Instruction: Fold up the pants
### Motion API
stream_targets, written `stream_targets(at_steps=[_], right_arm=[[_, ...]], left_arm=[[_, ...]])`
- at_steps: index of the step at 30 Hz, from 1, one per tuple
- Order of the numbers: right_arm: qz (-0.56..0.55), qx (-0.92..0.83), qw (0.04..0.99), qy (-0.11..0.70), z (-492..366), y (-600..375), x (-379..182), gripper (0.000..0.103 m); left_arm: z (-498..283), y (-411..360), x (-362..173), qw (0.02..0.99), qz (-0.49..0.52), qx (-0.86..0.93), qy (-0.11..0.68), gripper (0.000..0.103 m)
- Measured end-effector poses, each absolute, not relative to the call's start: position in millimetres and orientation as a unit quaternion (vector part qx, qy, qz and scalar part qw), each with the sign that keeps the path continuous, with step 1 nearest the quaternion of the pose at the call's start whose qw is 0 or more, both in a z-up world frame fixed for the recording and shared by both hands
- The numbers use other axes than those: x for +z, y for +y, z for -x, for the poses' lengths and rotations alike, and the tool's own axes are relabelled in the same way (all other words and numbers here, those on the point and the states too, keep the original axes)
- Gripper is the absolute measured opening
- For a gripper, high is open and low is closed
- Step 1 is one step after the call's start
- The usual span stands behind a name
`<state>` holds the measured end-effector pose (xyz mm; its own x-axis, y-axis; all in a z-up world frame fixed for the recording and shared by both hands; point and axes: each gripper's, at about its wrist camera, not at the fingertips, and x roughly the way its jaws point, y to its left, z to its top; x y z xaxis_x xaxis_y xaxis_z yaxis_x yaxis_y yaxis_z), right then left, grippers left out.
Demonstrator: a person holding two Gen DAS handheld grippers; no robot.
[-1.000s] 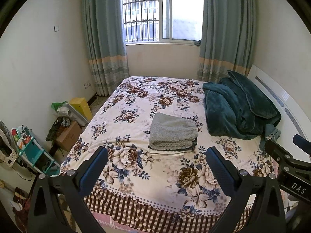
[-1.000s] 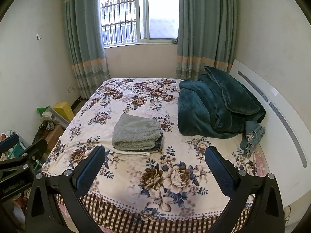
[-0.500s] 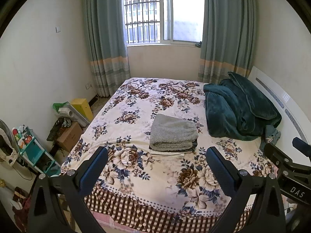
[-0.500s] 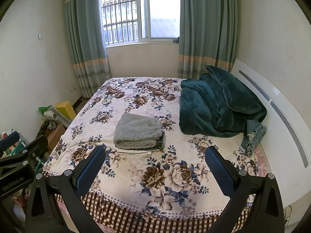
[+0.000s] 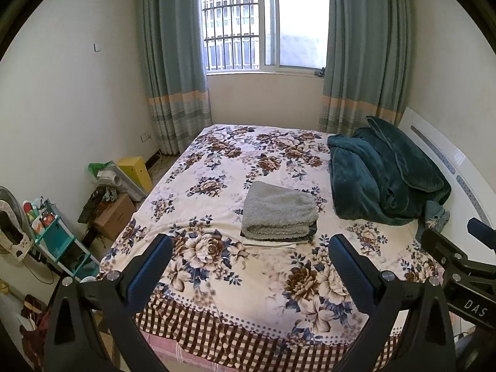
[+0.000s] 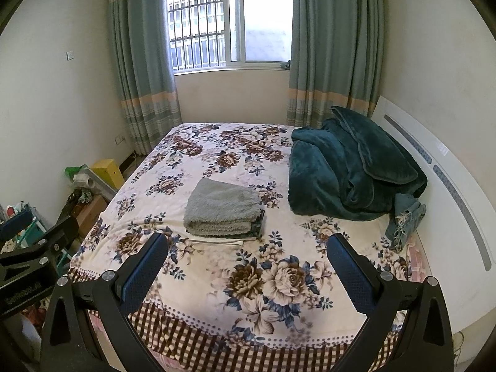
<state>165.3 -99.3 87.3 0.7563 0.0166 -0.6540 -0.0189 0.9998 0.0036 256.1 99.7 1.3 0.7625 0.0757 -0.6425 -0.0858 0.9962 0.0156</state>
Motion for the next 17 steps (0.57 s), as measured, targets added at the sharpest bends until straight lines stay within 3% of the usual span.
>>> stream_targets(at_steps=[17], right_arm=[[0.001, 0.010, 0.937, 0.348, -162.2, -97.8, 85.4, 0.103]], left_arm=[[-235.8, 93.8, 5.1, 0.942, 0.013, 0.051, 0.331, 0.103]])
